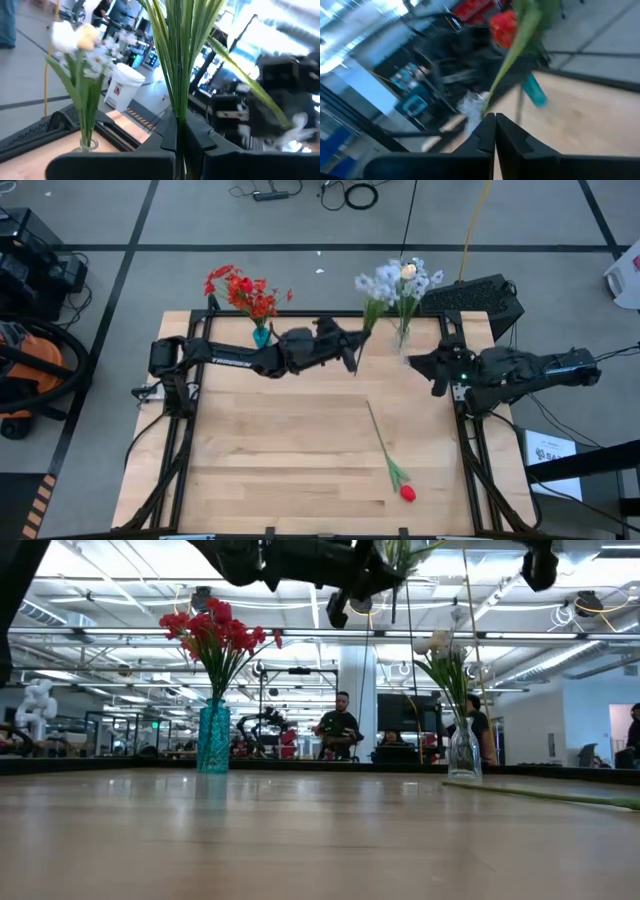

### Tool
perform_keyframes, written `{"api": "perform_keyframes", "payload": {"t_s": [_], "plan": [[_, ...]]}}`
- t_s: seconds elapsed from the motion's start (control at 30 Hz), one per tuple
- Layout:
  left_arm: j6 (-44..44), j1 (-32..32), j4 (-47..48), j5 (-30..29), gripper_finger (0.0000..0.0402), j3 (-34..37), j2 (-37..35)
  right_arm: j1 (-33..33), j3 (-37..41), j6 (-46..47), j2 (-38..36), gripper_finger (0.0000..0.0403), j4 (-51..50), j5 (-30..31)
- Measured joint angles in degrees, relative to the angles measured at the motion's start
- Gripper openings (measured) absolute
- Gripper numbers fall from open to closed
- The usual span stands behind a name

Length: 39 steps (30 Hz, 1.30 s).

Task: Sort flowers into vase by color
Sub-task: Put the white flowers into the transparent vase

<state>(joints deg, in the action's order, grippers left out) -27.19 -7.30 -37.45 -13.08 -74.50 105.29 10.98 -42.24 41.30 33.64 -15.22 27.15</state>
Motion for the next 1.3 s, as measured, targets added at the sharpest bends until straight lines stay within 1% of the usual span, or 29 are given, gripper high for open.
{"api": "perform_keyframes", "payload": {"t_s": [0.13,0.3,0.37,0.47,0.53,0.6,0.8,0.93,1.03,1.3], "plan": [[-2.5,-2.8,0.2,4.6,0.0008,0.0,0.0,0.0,0.0,-2.0,-0.7,0.0004,3.7,-0.1],[-2.5,-5.2,-0.4,9.0,0.0008,0.0,0.0,0.0,0.0,0.6,-0.4,0.0004,2.3,2.1],[-2.5,-5.8,-1.5,11.0,0.0008,0.0,0.0,0.0,0.0,0.9,0.8,0.0004,2.2,5.0],[-1.9,-6.0,-1.7,13.3,0.0008,-0.1,0.0,0.0,0.0,0.9,4.0,0.0004,3.8,11.9],[0.2,-5.8,-1.6,14.6,0.0008,-0.1,0.0,-0.1,0.0,0.5,6.8,0.0004,6.0,15.8],[2.3,-5.2,-1.6,15.4,0.0008,-0.1,0.0,-0.3,0.0,-1.1,9.5,0.0004,9.0,17.6],[4.0,-3.4,-1.6,16.3,0.0008,-0.1,0.0,-2.4,0.0,-9.7,16.9,0.0004,19.7,17.3],[5.6,-2.7,-1.6,16.3,0.0008,-0.1,0.0,-3.6,0.0,-11.9,20.3,0.0015,23.1,13.6],[6.6,-2.7,-1.6,16.4,0.0011,-0.1,0.0,-3.8,0.0,-12.0,21.7,0.0039,23.0,11.7],[6.6,-2.7,-3.1,16.4,0.0013,-0.1,0.0,-4.5,0.0,-12.0,23.4,0.0122,22.5,11.9]]}}
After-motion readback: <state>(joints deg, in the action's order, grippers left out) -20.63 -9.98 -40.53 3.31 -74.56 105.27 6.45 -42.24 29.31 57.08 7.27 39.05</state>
